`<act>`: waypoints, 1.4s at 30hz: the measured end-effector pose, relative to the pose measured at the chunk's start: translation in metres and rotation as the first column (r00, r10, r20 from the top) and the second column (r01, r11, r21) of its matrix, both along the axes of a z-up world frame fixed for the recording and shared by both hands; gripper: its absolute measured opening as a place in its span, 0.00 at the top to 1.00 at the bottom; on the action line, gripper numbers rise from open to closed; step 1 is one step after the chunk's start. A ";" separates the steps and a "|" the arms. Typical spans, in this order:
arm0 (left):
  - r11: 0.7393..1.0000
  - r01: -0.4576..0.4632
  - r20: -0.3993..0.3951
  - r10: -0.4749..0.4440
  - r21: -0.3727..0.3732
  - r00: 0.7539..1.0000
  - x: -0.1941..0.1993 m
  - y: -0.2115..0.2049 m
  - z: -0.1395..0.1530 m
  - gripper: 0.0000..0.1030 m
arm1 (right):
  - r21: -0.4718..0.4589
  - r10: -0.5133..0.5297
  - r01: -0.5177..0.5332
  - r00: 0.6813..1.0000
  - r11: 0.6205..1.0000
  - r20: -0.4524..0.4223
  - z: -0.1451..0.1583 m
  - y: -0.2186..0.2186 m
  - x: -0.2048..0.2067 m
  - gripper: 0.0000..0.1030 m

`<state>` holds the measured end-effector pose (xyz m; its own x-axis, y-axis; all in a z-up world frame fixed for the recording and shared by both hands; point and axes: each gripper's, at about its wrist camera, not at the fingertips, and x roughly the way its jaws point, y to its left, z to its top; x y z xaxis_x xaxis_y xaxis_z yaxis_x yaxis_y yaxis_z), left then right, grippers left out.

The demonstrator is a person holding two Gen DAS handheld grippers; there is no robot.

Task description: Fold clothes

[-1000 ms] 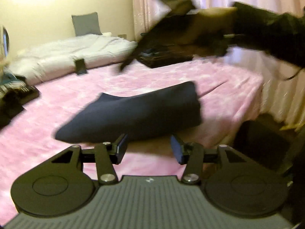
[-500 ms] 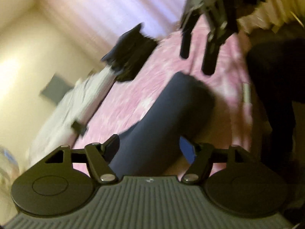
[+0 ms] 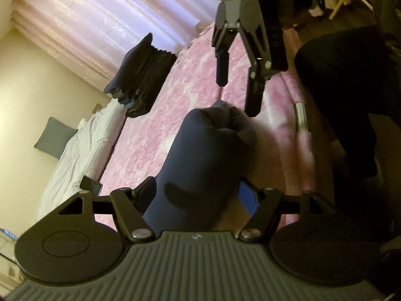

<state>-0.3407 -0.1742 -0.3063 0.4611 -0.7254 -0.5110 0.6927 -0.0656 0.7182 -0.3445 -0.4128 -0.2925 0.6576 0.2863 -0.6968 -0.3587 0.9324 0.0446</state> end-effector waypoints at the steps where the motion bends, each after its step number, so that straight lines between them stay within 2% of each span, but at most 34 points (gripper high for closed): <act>1: 1.000 0.019 0.016 -0.019 0.012 1.000 -0.003 -0.002 -0.001 0.34 | 0.000 -0.006 0.006 1.000 1.000 0.002 -0.001 -0.001 -0.001 0.03; 5: 0.995 0.086 0.070 -0.090 0.051 0.994 -0.012 -0.008 -0.005 0.34 | 0.003 -0.030 0.030 1.000 1.000 -0.010 -0.006 -0.007 -0.006 0.03; 11: 0.995 0.089 0.062 -0.092 0.043 0.994 -0.013 -0.014 -0.005 0.36 | 0.007 -0.049 0.049 0.999 0.999 0.004 -0.005 -0.013 -0.011 0.03; 14: 0.995 0.082 0.050 -0.085 0.049 0.995 -0.013 -0.017 -0.003 0.44 | -0.004 -0.034 0.034 0.999 0.999 0.021 -0.003 -0.015 -0.009 0.03; 16: 0.996 0.076 0.039 -0.078 0.050 0.996 -0.012 -0.020 0.000 0.54 | -0.031 -0.016 0.017 0.999 0.999 0.028 -0.004 -0.012 -0.008 0.03; 18: 0.996 0.072 0.034 -0.074 0.047 0.997 -0.012 -0.021 0.001 0.54 | -0.063 0.003 -0.001 0.999 0.998 0.035 -0.006 -0.007 -0.006 0.03; 20: 0.995 0.084 0.058 -0.087 0.057 0.995 -0.012 -0.022 0.001 0.51 | -0.084 0.024 -0.020 0.999 0.996 0.038 -0.009 -0.003 -0.006 0.03; 24: 0.984 0.146 0.164 -0.162 0.106 0.973 -0.020 -0.023 -0.006 0.29 | -0.115 0.058 -0.052 0.997 0.992 0.046 -0.018 0.002 -0.007 0.03; 25: 0.979 0.165 0.182 -0.186 0.121 0.966 -0.021 -0.024 -0.007 0.26 | -0.134 0.065 -0.058 0.997 0.989 0.049 -0.020 0.003 -0.007 0.03; 28: 0.963 0.207 0.190 -0.239 0.170 0.952 -0.020 -0.031 -0.006 0.25 | -0.173 0.062 -0.055 0.997 0.983 0.039 -0.025 0.004 -0.004 0.03; 30: 0.956 0.223 0.146 -0.252 0.192 0.957 -0.015 -0.036 -0.003 0.33 | -0.115 0.023 -0.022 1.000 0.993 0.008 -0.024 -0.003 0.000 0.03; 31: 0.955 0.222 0.120 -0.248 0.199 0.961 -0.013 -0.040 -0.001 0.45 | -0.062 0.001 -0.002 1.000 0.998 -0.007 -0.023 -0.009 0.001 0.03; 33: 0.957 0.209 0.089 -0.231 0.201 0.969 -0.011 -0.042 0.002 0.57 | 0.059 -0.056 0.059 0.997 0.997 -0.043 -0.020 -0.023 0.003 0.03; 34: 0.959 0.200 0.079 -0.219 0.198 0.972 -0.010 -0.043 0.004 0.60 | 0.121 -0.085 0.092 0.994 0.988 -0.063 -0.019 -0.031 0.003 0.03; 36: 0.963 0.182 0.065 -0.198 0.198 0.978 -0.012 -0.039 0.007 0.62 | 0.251 -0.138 0.161 0.985 0.954 -0.106 -0.019 -0.048 0.001 0.03; 38: 0.967 0.161 0.033 -0.171 0.196 0.985 -0.014 -0.033 0.010 0.62 | 0.377 -0.181 0.224 0.972 0.899 -0.147 -0.019 -0.065 -0.001 0.03; 40: 0.976 0.130 -0.046 -0.124 0.176 0.991 -0.013 -0.027 0.015 0.59 | 0.469 -0.211 0.276 0.960 0.839 -0.186 -0.022 -0.076 -0.001 0.03; 42: 0.987 0.089 -0.143 -0.069 0.137 0.987 -0.010 -0.024 0.024 0.55 | 0.503 -0.232 0.306 0.951 0.808 -0.206 -0.023 -0.082 0.005 0.03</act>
